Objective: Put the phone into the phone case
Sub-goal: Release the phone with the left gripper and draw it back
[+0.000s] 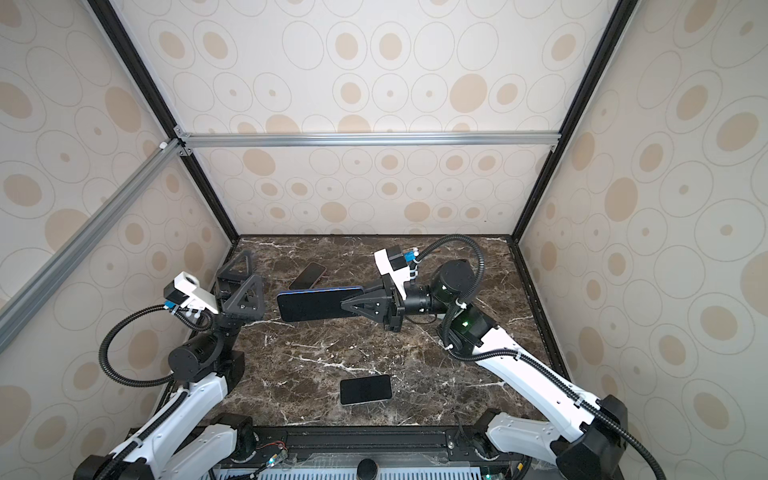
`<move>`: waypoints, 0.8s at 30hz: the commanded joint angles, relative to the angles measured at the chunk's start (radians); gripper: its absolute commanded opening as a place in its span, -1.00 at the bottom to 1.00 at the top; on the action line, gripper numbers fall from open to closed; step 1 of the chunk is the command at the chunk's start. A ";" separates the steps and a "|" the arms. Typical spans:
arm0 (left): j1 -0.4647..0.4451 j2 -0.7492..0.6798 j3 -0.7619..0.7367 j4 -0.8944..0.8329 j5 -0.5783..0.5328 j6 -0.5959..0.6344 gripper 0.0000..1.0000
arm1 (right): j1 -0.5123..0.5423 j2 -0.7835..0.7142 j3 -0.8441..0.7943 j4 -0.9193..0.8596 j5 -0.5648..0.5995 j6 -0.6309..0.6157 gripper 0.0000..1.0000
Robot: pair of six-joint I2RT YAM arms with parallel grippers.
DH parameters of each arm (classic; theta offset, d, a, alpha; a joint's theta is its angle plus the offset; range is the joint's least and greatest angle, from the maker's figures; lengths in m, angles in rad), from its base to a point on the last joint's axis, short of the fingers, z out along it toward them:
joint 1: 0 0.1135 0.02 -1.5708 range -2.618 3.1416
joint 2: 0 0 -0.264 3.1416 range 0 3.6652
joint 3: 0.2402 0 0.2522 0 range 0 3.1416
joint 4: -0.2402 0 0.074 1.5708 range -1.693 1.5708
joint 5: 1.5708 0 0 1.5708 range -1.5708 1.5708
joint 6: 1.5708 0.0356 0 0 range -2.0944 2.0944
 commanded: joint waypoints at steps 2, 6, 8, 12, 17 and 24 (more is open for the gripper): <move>0.008 -0.003 0.092 -0.322 -0.083 0.179 0.98 | -0.003 -0.007 0.054 -0.002 -0.006 -0.023 -1.00; 0.005 0.090 0.191 -0.523 -0.057 0.233 0.92 | -0.004 -0.017 0.050 -0.038 0.016 -0.064 -1.00; 0.000 0.151 0.219 -0.562 -0.047 0.229 0.85 | -0.004 -0.021 0.055 -0.060 0.015 -0.080 -1.00; -0.037 0.289 0.313 -0.731 -0.052 0.257 0.72 | -0.004 -0.037 0.074 -0.144 0.018 -0.140 -1.00; -0.143 0.435 0.460 -0.979 -0.110 0.381 0.66 | -0.003 -0.063 0.074 -0.187 0.034 -0.175 -1.00; -0.274 0.637 0.649 -1.281 -0.301 0.523 0.67 | -0.003 -0.085 0.062 -0.198 0.039 -0.179 -1.00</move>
